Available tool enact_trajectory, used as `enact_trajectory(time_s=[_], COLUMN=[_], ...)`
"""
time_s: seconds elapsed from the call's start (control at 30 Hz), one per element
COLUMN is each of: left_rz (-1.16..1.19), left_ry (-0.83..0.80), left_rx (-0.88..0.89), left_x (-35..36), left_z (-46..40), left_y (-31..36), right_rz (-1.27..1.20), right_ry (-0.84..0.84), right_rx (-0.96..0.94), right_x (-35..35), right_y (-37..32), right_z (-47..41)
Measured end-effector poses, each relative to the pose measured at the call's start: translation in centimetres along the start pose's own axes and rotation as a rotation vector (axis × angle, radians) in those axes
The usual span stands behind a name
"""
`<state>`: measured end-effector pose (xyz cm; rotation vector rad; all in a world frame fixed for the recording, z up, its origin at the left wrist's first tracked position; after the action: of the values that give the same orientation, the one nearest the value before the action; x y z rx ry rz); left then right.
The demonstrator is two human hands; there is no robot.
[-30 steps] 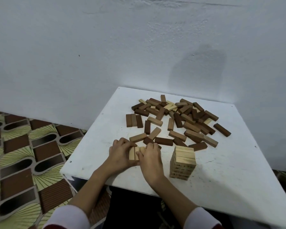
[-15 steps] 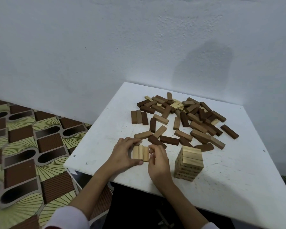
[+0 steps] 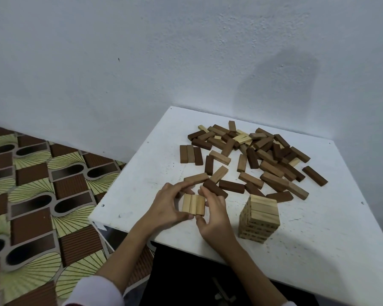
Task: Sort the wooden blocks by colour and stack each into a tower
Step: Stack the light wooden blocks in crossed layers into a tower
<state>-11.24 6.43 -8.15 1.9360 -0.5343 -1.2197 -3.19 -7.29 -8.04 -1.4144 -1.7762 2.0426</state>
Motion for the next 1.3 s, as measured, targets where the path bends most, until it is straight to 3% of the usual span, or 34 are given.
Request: enact_trajectory(time_s=[0.57,1.3], left_rz=[-0.025,0.026], left_ry=[-0.048,-0.121], left_rx=[0.039,-0.053], left_x=[-0.3,-0.9], left_z=[0.1,0.0], left_y=[0.4,2.1], right_rz=[0.012,0.042], right_ry=[-0.019,-0.079], right_rx=[0.000,0.103], right_x=[-0.2,-0.5], right_y=[0.4,-0.9], right_z=[0.0,0.5])
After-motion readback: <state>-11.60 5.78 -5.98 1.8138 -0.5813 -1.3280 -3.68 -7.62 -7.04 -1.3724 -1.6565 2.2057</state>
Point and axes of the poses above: each hand's wrist, its own z-axis away from the middle knuckle, its own x-axis out of the palm, y = z × x, the point moved 1 cm from there along -z, towards the middle knuckle, and after that the axes turned 8 degrees about x, right-handed, at the moved point
